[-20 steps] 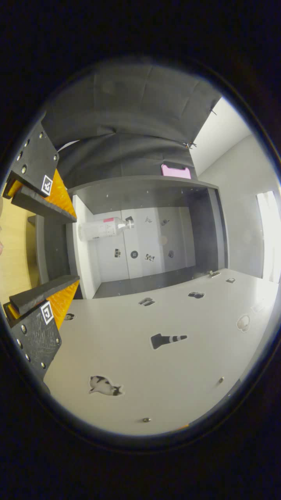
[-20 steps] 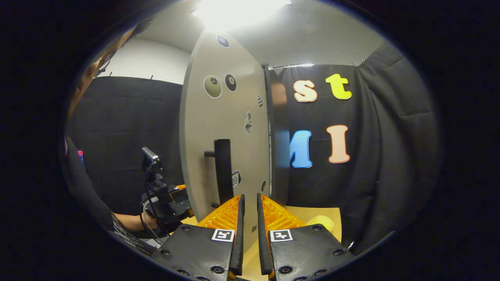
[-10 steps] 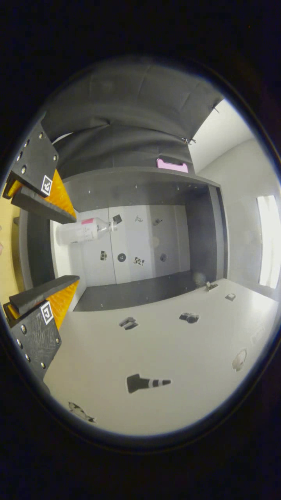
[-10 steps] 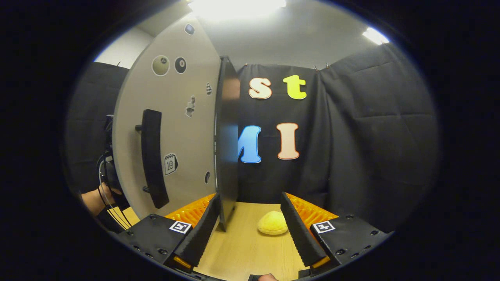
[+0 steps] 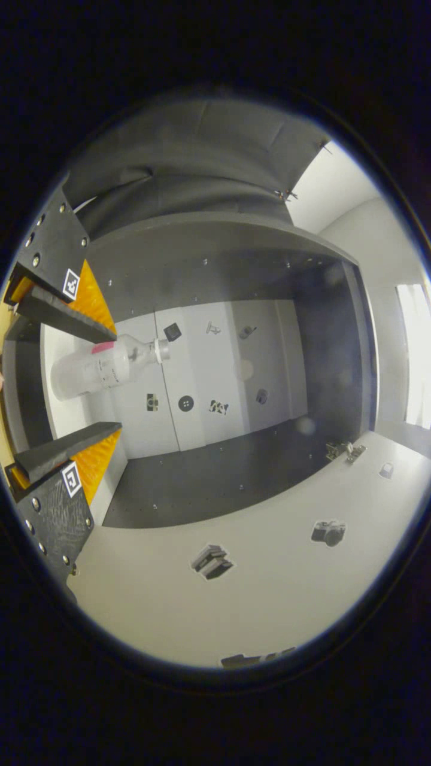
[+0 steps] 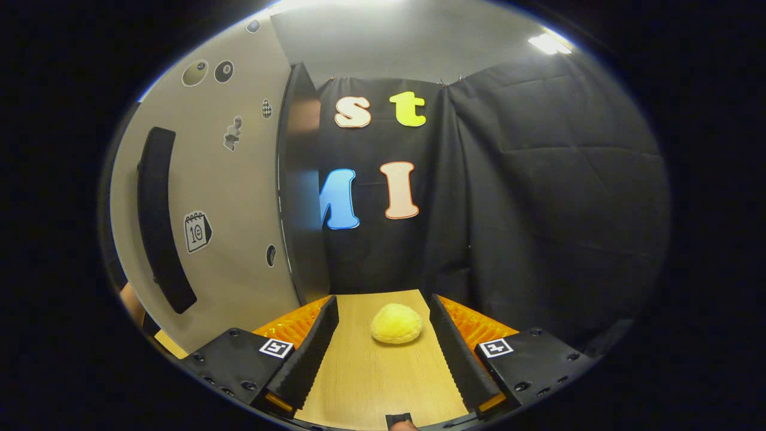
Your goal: Open the cabinet door with the right hand, grasp the bottle in the cabinet with the left hand and place it on the coaster, then close the cabinet door with the right hand.
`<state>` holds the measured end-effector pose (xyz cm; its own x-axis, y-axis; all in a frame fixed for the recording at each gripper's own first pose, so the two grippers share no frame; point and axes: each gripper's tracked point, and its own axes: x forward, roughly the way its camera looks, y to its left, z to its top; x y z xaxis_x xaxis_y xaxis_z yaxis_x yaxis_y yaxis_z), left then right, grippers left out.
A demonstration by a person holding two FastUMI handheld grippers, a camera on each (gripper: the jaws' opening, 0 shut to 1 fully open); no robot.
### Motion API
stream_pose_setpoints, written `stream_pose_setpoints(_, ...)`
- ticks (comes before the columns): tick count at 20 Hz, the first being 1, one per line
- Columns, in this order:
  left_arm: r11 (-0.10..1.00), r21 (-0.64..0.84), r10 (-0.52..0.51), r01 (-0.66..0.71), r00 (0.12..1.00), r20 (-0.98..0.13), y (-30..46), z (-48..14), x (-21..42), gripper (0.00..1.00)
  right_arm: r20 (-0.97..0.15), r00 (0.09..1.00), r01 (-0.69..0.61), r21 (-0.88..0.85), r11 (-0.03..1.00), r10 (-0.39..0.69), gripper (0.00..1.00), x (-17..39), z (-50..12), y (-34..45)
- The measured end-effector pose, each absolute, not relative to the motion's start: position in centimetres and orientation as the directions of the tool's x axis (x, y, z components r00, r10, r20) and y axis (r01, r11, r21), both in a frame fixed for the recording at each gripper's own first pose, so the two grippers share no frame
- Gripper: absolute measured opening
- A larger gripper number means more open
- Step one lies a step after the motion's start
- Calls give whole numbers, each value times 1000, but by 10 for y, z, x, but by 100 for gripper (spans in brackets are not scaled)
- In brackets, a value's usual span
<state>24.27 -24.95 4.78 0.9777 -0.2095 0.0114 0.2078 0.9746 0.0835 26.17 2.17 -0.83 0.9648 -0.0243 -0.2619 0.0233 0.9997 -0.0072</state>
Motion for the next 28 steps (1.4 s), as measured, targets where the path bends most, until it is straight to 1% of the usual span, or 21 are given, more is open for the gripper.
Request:
stream_pose_setpoints(1, 976, 73, -208, 207, 978, 5, -246, 43, 251, 82, -264, 964, 33, -12, 999, -35, 93, 264, -9, 23)
stream_pose_setpoints(2, 977, 63, -206, 205, 979, 3, -244, 40, 258, 84, -266, 963, 43, -18, 999, -47, 97, 266, -9, 23)
stream_pose_setpoints(3, 978, 56, -203, 203, 979, 3, -242, 38, 264, 84, -269, 962, 50, -23, 998, -55, 93, 268, -10, 25)
stream_pose_setpoints(6, 977, 40, -211, 210, 977, 14, -238, 38, 283, 82, -284, 956, 67, -38, 997, -75, 94, 273, -13, 32)
stream_pose_setpoints(7, 976, 36, -214, 214, 977, 19, -236, 38, 288, 82, -289, 954, 73, -43, 996, -83, 97, 274, -15, 35)
stream_pose_setpoints(8, 976, 31, -218, 217, 976, 23, -235, 39, 293, 82, -293, 952, 79, -48, 996, -89, 97, 274, -16, 37)
stream_pose_setpoints(9, 975, 27, -222, 222, 975, 26, -235, 38, 297, 80, -298, 950, 85, -53, 995, -97, 97, 275, -17, 40)
stream_pose_setpoints(10, 974, 23, -227, 227, 973, 26, -234, 37, 301, 82, -299, 948, 92, -58, 994, -105, 93, 275, -17, 43)
stream_pose_setpoints(11, 972, 21, -236, 236, 971, 24, -234, 34, 303, 80, -300, 947, 98, -62, 993, -113, 97, 275, -18, 47)
stream_pose_setpoints(12, 970, 19, -244, 244, 970, 18, -234, 32, 305, 80, -300, 946, 106, -65, 992, -120, 94, 274, -17, 50)
stream_pose_setpoints(14, 966, -4, -258, 258, 966, 22, -232, 30, 304, 80, -295, 946, 123, -67, 990, -137, 93, 273, -16, 53)
stream_pose_setpoints(15, 962, -16, -273, 273, 962, 28, -233, 32, 307, 75, -295, 944, 132, -68, 989, -146, 93, 273, -17, 54)
stream_pose_setpoints(16, 959, -19, -282, 282, 959, 28, -232, 30, 305, 75, -295, 943, 139, -70, 988, -154, 93, 272, -17, 55)
stream_pose_setpoints(17, 957, -18, -288, 289, 957, 25, -232, 30, 304, 71, -293, 944, 139, -72, 988, -154, 93, 273, -16, 57)
stream_pose_setpoints(18, 956, -18, -293, 294, 956, 25, -232, 31, 302, 73, -293, 944, 134, -74, 988, -150, 94, 273, -15, 58)
stream_pose_setpoints(19, 956, -19, -292, 292, 956, 31, -230, 35, 296, 72, -292, 946, 122, -73, 990, -138, 94, 274, -14, 60)
stream_pose_setpoints(20, 957, -22, -287, 289, 957, 47, -227, 42, 288, 70, -288, 950, 103, -72, 992, -120, 97, 276, -11, 61)
stream_pose_setpoints(22, 960, -27, -275, 278, 959, 72, -221, 54, 266, 70, -277, 956, 76, -71, 995, -93, 98, 275, -6, 58)
stream_pose_setpoints(23, 962, -30, -267, 270, 960, 84, -217, 60, 254, 72, -275, 958, 59, -66, 996, -75, 97, 274, -5, 56)
stream_pose_setpoints(24, 965, -33, -254, 259, 962, 94, -213, 66, 242, 72, -277, 959, 42, -60, 997, -57, 99, 272, -3, 55)
stream_pose_setpoints(28, 981, -45, -186, 191, 977, 103, -191, 74, 190, 70, -269, 963, -14, -49, 999, 0, 97, 256, -1, 43)
